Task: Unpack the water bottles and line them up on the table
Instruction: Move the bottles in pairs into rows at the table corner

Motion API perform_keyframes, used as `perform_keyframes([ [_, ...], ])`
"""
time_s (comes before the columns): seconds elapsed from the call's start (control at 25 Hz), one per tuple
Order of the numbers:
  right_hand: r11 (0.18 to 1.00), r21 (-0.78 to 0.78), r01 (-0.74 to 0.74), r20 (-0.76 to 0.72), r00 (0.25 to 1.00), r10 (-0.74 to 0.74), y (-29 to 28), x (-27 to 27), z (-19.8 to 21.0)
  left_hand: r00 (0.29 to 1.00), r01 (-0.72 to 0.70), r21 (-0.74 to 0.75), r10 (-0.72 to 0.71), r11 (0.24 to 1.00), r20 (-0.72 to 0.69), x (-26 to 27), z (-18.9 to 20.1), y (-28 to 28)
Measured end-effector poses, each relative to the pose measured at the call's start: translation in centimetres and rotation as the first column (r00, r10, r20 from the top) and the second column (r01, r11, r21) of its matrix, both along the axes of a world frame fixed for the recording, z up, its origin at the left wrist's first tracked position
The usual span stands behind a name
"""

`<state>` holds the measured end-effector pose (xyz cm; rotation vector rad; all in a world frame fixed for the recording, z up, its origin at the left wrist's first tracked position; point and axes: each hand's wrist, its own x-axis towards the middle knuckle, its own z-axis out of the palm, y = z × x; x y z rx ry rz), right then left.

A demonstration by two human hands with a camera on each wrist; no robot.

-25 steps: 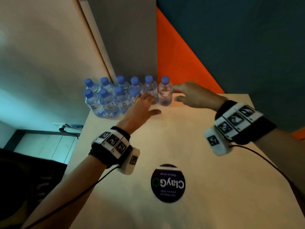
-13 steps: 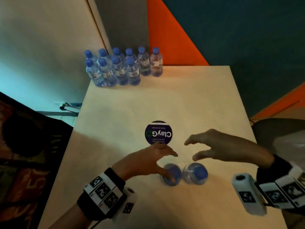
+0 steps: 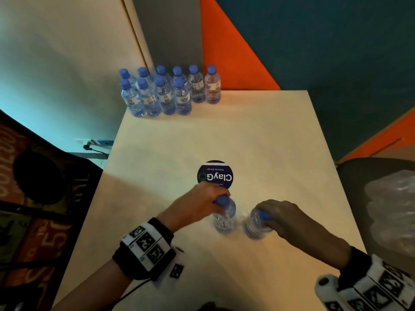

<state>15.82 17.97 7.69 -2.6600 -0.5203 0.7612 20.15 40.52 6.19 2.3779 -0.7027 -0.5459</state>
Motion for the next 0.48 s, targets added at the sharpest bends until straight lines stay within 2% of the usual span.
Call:
perform_keyframes([
  [0.12,0.999,-0.03,-0.01,-0.05,0.999,0.008,0.8,2.5,2.1,0.994,-0.068,0.025,0.065,0.997,0.086,4.9,1.3,0.9],
  [0.24,0.999,-0.027,-0.019,-0.05,0.999,0.018,1.8,5.3,3.8,0.977,-0.156,0.148,0.13,0.977,0.17,11.3,1.3,2.1],
  [0.32,0.999,-0.02,-0.033,-0.051,0.998,0.032,2.6,7.7,4.3,0.962,-0.163,0.217,0.107,0.962,0.249,16.1,1.2,2.6],
  [0.4,0.999,-0.013,-0.048,-0.043,0.998,0.047,3.6,11.0,4.3,0.956,-0.162,0.245,0.09,0.956,0.28,20.8,1.3,2.6],
  [0.48,0.999,0.022,-0.046,-0.031,0.998,0.047,4.3,13.7,3.9,0.954,-0.199,0.227,0.135,0.953,0.269,24.2,0.5,2.6],
])
